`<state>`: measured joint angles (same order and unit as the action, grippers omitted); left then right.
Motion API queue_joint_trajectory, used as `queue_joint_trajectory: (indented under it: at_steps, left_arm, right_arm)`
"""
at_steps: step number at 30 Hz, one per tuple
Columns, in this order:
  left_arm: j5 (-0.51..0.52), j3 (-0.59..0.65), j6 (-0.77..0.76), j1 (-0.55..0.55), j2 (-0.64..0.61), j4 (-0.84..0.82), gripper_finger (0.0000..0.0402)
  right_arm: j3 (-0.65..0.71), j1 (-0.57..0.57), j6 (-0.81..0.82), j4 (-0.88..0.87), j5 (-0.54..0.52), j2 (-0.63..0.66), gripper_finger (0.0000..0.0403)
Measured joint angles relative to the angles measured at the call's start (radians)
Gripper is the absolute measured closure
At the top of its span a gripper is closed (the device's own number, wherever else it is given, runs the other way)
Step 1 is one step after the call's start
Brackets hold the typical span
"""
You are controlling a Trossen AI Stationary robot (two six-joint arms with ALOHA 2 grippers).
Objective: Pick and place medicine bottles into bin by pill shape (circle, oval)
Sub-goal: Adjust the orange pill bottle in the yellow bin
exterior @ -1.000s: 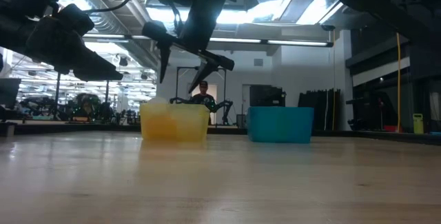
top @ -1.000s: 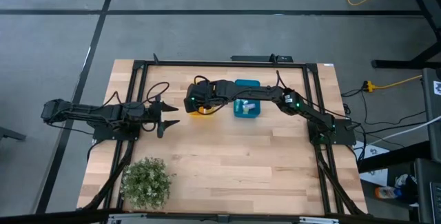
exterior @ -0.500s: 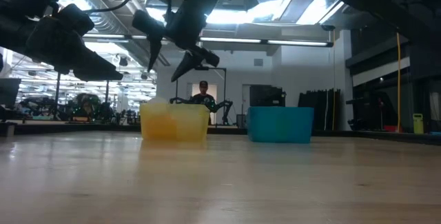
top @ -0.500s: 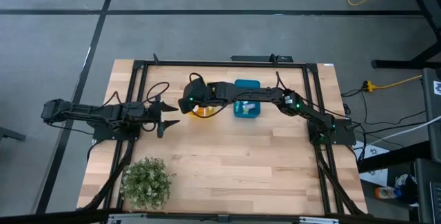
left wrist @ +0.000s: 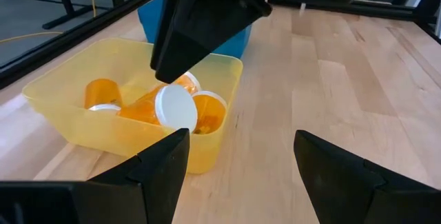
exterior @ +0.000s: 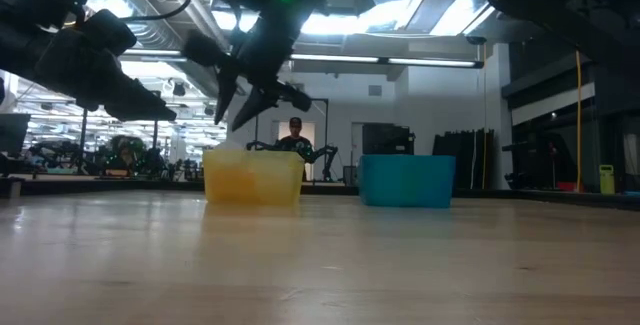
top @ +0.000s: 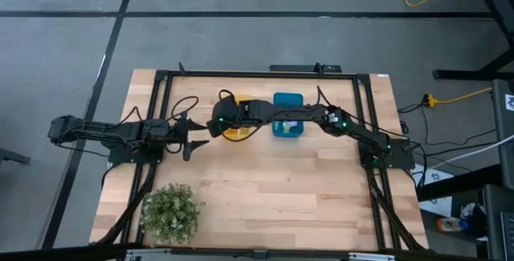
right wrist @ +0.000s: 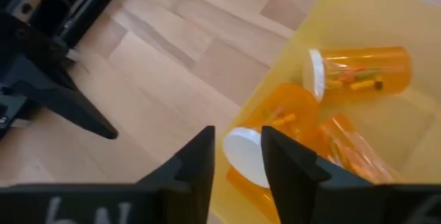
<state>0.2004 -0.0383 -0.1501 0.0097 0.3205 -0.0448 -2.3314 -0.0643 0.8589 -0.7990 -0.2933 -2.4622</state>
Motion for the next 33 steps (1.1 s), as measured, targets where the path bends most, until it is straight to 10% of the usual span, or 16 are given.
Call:
queue_joint_trajectory:
  at_steps: [33]
  left_arm:
    - [-0.094,0.030,0.082,0.000,-0.046,0.097,0.0147]
  right_arm:
    - [-0.002,0.007,-0.137,0.015,0.021,-0.007,0.0328]
